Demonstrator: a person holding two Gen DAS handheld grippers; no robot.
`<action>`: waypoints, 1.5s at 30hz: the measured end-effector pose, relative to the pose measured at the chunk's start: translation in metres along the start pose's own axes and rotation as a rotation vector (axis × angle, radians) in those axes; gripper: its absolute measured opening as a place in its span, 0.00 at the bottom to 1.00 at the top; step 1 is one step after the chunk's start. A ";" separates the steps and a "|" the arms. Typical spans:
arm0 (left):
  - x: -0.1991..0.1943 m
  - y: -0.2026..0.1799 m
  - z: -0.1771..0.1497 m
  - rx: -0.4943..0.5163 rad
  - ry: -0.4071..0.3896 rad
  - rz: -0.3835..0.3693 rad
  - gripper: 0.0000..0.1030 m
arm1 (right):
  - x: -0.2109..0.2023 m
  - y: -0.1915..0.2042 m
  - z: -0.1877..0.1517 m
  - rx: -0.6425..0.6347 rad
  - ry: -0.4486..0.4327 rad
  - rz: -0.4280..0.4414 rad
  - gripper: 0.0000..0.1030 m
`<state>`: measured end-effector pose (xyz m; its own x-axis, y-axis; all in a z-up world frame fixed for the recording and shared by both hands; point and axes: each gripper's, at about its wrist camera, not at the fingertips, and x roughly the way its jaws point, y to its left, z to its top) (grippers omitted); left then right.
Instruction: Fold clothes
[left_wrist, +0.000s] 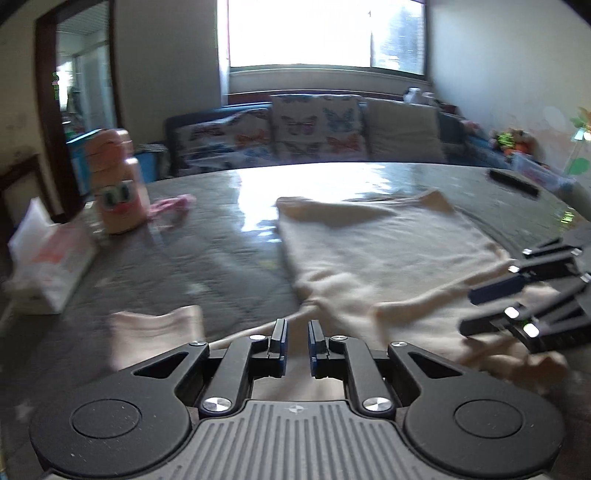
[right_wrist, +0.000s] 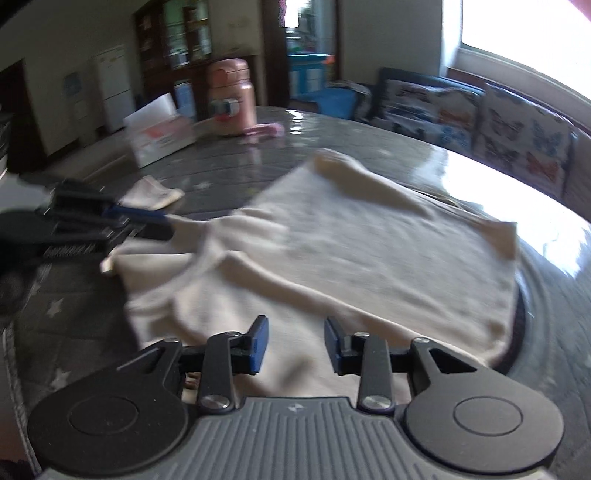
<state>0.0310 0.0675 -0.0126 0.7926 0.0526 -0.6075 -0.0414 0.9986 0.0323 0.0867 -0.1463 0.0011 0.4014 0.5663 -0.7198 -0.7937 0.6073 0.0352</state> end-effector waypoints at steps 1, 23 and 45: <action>-0.001 0.005 -0.001 -0.006 0.000 0.019 0.18 | 0.002 0.009 0.002 -0.026 0.000 0.009 0.34; 0.037 0.058 0.001 -0.108 0.070 0.202 0.23 | -0.006 0.036 0.007 -0.077 -0.039 0.048 0.36; -0.059 -0.045 0.084 -0.072 -0.268 -0.261 0.04 | -0.061 -0.023 -0.023 0.125 -0.124 -0.057 0.36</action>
<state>0.0378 0.0191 0.0884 0.9128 -0.1965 -0.3581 0.1483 0.9763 -0.1577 0.0699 -0.2081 0.0282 0.5036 0.5882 -0.6327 -0.7082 0.7006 0.0876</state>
